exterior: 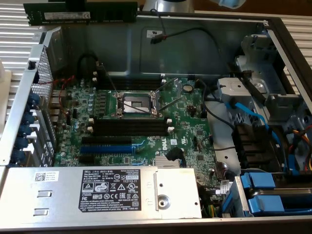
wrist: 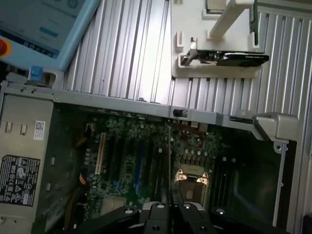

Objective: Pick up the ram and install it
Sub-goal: 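Pick up the ram and move it above insertion slot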

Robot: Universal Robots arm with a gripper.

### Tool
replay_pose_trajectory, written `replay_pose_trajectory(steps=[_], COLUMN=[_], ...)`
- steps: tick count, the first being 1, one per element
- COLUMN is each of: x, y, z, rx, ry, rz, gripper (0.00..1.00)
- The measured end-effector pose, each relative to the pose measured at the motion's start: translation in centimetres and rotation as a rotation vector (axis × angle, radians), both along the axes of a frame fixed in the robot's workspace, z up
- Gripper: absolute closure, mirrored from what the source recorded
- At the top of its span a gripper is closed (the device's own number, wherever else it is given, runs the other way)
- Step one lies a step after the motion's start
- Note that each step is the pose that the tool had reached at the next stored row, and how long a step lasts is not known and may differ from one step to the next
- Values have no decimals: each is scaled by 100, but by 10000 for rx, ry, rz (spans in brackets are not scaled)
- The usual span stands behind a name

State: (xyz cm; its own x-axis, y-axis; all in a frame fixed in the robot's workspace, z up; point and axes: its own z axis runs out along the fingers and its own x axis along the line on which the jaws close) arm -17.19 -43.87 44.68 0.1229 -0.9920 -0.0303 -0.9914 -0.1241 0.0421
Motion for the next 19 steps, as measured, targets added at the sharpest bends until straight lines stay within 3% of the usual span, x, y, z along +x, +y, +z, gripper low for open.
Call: replay_pose_trajectory(steps=[3, 6, 10, 15, 19], x=[182, 285, 303, 321, 347], y=[0, 2, 8, 19, 53], z=[34, 67, 77, 80, 79], rx=[0, 1, 33, 129, 148], ry=[2, 2, -5, -8, -8], rz=[-1, 0, -20, -39, -40], gripper=[88, 88, 88, 88, 88])
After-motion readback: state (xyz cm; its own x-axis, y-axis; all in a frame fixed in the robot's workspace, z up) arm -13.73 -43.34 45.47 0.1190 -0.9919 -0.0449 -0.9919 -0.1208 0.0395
